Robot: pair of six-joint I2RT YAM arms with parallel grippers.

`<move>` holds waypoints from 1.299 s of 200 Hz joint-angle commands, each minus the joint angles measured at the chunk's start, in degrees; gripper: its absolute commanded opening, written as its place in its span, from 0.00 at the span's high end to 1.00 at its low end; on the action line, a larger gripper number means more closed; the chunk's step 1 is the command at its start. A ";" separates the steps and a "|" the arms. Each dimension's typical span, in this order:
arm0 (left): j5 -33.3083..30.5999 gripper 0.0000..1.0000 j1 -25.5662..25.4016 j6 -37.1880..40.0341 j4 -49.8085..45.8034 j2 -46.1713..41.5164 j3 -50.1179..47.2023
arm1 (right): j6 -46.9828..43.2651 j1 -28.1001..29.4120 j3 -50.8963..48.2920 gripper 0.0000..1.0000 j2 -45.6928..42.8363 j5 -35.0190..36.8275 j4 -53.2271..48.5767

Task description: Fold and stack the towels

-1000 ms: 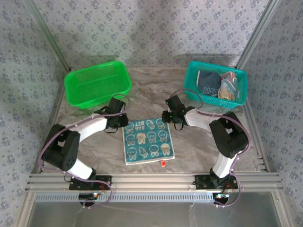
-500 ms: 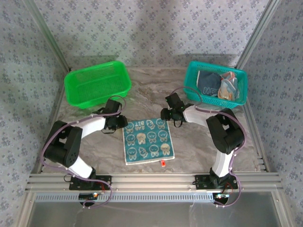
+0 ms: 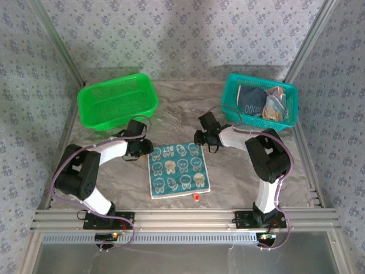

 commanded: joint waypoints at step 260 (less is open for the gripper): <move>2.21 1.00 -2.54 0.23 1.35 3.37 3.00 | 5.20 3.62 -1.03 1.00 -1.20 1.24 -1.17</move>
